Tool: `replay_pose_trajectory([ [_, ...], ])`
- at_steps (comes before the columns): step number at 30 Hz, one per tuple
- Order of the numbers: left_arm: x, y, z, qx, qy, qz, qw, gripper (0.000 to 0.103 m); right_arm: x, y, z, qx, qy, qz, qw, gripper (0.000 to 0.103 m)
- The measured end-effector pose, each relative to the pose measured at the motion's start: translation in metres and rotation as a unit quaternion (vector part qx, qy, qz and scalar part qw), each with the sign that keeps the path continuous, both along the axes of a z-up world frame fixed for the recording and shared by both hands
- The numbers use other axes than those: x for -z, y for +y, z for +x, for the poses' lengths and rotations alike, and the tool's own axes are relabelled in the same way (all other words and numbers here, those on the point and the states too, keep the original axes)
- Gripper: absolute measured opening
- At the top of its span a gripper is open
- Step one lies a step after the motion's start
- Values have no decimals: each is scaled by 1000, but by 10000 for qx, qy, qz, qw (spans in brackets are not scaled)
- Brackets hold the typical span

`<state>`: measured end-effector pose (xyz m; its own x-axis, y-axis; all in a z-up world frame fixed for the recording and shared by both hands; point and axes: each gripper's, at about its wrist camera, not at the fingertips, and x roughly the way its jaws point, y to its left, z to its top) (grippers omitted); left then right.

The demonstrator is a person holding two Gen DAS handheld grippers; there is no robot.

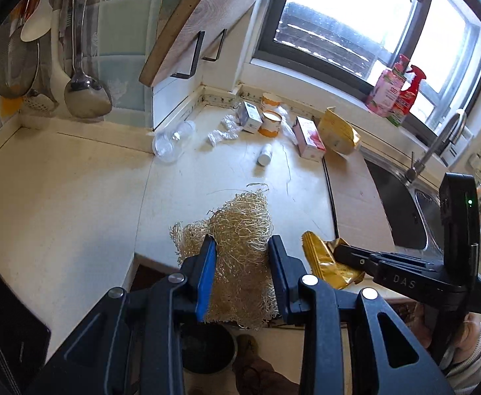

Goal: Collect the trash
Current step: 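Lower the cracker packet and loofah into the black bin and open both tools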

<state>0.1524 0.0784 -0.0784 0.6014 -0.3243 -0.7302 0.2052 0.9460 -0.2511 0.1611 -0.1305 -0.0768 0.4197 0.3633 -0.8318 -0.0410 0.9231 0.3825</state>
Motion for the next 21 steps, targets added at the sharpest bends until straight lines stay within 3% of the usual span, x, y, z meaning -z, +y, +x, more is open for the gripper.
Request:
replay_pose_trajectory([
  [6, 34, 19, -55, 381, 419, 45, 9984, 30, 25, 31, -61, 15, 427, -103, 9990, 4],
  [11, 78, 22, -73, 520, 979, 125, 9938, 30, 69, 41, -91, 6, 1027, -312, 9942, 4],
  [15, 140, 16, -81, 567, 1560, 316, 9856, 30, 130, 39, -103, 81, 1507, -425, 9876, 4],
  [21, 265, 10, -85, 401, 2329, 462, 9706, 30, 248, 32, -107, 335, 1901, -335, 9806, 4],
])
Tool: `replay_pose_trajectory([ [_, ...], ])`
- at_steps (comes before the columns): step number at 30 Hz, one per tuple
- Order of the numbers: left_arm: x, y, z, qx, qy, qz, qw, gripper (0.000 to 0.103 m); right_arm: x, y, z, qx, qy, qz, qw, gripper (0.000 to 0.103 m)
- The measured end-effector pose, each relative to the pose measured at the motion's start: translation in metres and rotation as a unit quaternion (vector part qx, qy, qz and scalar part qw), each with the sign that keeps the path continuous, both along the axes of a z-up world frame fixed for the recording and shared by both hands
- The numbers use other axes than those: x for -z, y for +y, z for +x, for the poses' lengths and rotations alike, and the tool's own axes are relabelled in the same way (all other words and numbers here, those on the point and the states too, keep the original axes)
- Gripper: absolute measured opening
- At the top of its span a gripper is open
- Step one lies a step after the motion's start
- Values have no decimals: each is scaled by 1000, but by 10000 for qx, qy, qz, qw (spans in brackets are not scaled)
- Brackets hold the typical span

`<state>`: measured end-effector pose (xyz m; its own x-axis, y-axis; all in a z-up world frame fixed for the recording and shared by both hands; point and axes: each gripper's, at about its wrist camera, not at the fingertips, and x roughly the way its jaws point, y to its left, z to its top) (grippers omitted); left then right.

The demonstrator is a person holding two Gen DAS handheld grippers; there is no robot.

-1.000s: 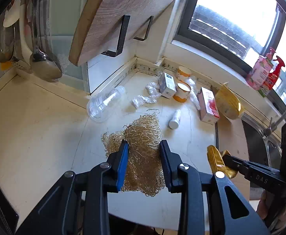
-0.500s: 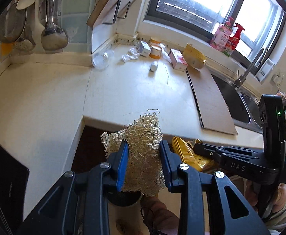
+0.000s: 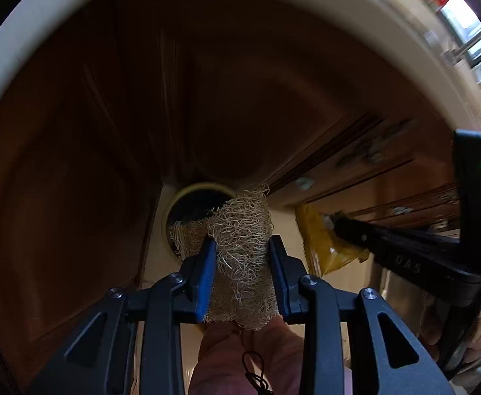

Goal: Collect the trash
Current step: 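Lower the cracker packet and loofah into the black bin and open both tools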

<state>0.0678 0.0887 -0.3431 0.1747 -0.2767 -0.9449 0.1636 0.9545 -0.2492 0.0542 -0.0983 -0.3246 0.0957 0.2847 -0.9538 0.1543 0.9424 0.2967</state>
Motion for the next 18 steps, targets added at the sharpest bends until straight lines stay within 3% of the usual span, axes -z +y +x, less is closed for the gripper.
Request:
replay_pose_trajectory([
  [4, 74, 2, 0, -88, 325, 114, 9994, 30, 62, 3, 0, 81, 159, 24, 9998, 5],
  [8, 125, 5, 6, -117, 488, 124, 9987, 31, 111, 12, 6, 94, 292, 104, 9995, 5],
  [15, 171, 4, 38, -223, 488, 287, 9981, 37, 162, 21, 25, 176, 340, 240, 9990, 13],
  [17, 178, 8, 45, -311, 515, 301, 9977, 53, 169, 19, 28, 279, 409, 315, 9983, 22],
  [18, 179, 7, 47, -360, 496, 336, 9976, 55, 172, 16, 29, 305, 432, 381, 9979, 27],
])
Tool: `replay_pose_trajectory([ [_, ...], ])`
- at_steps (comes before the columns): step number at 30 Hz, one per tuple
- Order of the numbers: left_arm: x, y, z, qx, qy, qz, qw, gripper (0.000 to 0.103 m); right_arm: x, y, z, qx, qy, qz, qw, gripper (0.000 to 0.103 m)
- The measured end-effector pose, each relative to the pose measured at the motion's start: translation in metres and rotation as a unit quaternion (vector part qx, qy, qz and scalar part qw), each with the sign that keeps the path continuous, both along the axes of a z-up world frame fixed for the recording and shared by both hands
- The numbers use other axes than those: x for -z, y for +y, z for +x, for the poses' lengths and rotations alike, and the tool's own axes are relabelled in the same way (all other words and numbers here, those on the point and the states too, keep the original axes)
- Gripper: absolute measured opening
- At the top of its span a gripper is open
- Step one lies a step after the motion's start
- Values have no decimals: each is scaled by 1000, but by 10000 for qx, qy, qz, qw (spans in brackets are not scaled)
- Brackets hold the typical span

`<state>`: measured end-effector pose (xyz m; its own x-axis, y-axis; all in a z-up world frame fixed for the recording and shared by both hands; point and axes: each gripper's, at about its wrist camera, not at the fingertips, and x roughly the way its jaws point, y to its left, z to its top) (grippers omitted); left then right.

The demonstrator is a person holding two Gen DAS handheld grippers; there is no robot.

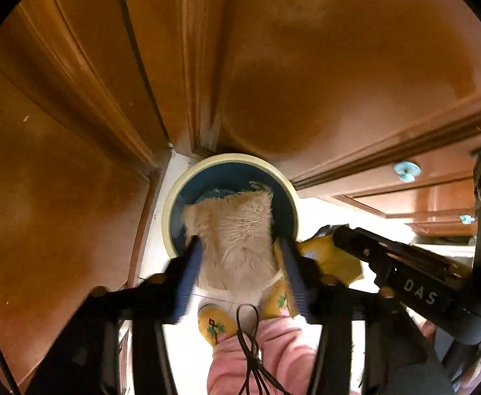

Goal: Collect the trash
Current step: 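Lower the cracker packet and loofah into the black bin and open both tools, then raise both tools back up toward the counter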

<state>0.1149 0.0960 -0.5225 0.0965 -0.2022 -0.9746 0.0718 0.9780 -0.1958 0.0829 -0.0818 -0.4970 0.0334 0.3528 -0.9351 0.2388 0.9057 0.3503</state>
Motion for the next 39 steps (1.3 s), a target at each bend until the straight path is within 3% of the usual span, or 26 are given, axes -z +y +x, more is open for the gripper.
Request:
replay_pose_trajectory([
  [8, -5, 5, -5, -154, 67, 181, 9997, 57, -11, -5, -6, -83, -76, -35, 9999, 31],
  [14, -38, 5, -16, -123, 72, 216, 9997, 57, -59, -14, -14, -195, -135, -43, 9997, 31],
  [20, -123, 0, -27, 74, -272, 187, 9994, 60, -137, -24, -18, -277, -393, -24, 9988, 31],
  [25, -208, -9, -36, 367, -828, 253, 9956, 66, -216, -29, -18, -408, -795, -22, 9960, 31],
  [33, -331, -22, -28, 627, -1703, 171, 9832, 71, -325, -30, -10, -426, -1415, -33, 9890, 31],
  [39, -413, -35, -23, 796, -2344, -4, 9689, 77, -400, -41, -4, -213, -2073, -135, 9779, 31],
])
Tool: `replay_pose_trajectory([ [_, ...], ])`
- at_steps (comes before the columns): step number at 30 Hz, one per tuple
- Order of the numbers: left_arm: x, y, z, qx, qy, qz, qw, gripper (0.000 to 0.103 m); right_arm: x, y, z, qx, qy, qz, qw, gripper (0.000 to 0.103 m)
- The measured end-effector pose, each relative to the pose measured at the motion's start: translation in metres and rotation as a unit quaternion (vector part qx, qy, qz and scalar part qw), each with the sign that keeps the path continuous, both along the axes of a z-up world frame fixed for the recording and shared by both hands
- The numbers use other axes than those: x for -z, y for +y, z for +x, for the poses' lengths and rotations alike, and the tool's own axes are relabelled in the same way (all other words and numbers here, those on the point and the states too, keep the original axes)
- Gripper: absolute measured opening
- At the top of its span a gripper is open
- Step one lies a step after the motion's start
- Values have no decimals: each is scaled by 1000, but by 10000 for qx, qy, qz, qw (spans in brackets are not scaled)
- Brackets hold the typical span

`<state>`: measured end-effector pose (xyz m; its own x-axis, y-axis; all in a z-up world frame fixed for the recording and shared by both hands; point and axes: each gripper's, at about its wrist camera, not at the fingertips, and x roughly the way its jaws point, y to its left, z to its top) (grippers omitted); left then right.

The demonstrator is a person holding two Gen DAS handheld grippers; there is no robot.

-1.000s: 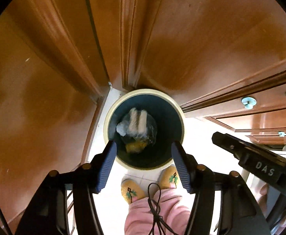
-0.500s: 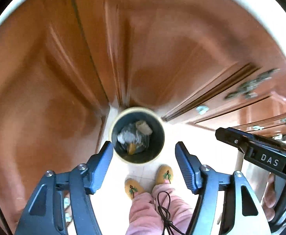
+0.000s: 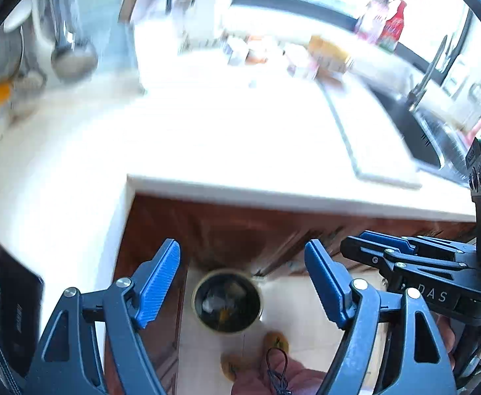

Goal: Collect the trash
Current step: 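Raise both tools back up toward the counter, then grasp the white dropper bottle with the left tool while the right tool grasps the strawberry milk carton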

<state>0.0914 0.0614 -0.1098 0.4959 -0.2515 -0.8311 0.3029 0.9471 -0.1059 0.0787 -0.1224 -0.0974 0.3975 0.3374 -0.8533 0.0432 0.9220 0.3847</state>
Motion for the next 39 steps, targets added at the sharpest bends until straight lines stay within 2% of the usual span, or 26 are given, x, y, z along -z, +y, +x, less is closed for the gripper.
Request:
replay_pose_trajectory([
  [4, -44, -13, 3, 216, -456, -49, 9987, 79, -40, -7, 4, 154, -409, -85, 9990, 34],
  [5, -56, -15, 4, 266, -614, -64, 9977, 84, -50, -8, 3, 195, -530, -124, 9983, 35],
  [7, -75, -19, 4, 300, -915, -60, 9953, 89, -65, -9, 1, 267, -745, -171, 9967, 40],
  [11, -101, -31, 7, 413, -1310, -27, 9905, 91, -100, -19, -2, 432, -1065, -270, 9930, 51],
  [15, -112, -40, 20, 454, -1399, -69, 9891, 91, -121, -27, -3, 596, -1184, -439, 9902, 52],
  [19, -108, -44, 39, 433, -1298, -132, 9905, 91, -141, -46, 0, 761, -1283, -471, 9877, 52],
  [22, -104, -53, 57, 430, -1267, -86, 9910, 91, -154, -62, 15, 892, -1270, -647, 9858, 61],
  [26, -98, -68, 94, 337, -1270, 19, 9913, 92, -153, -92, 57, 983, -1122, -653, 9867, 63],
  [29, -89, -78, 131, 131, -1114, 77, 9937, 92, -144, -113, 99, 948, -972, -722, 9881, 63],
  [33, -69, -92, 190, -110, -700, 122, 9974, 92, -123, -134, 161, 798, -760, -650, 9918, 63],
  [39, -21, -117, 273, -465, -24, 273, 9985, 92, -78, -154, 249, 650, -309, -539, 9960, 63],
])
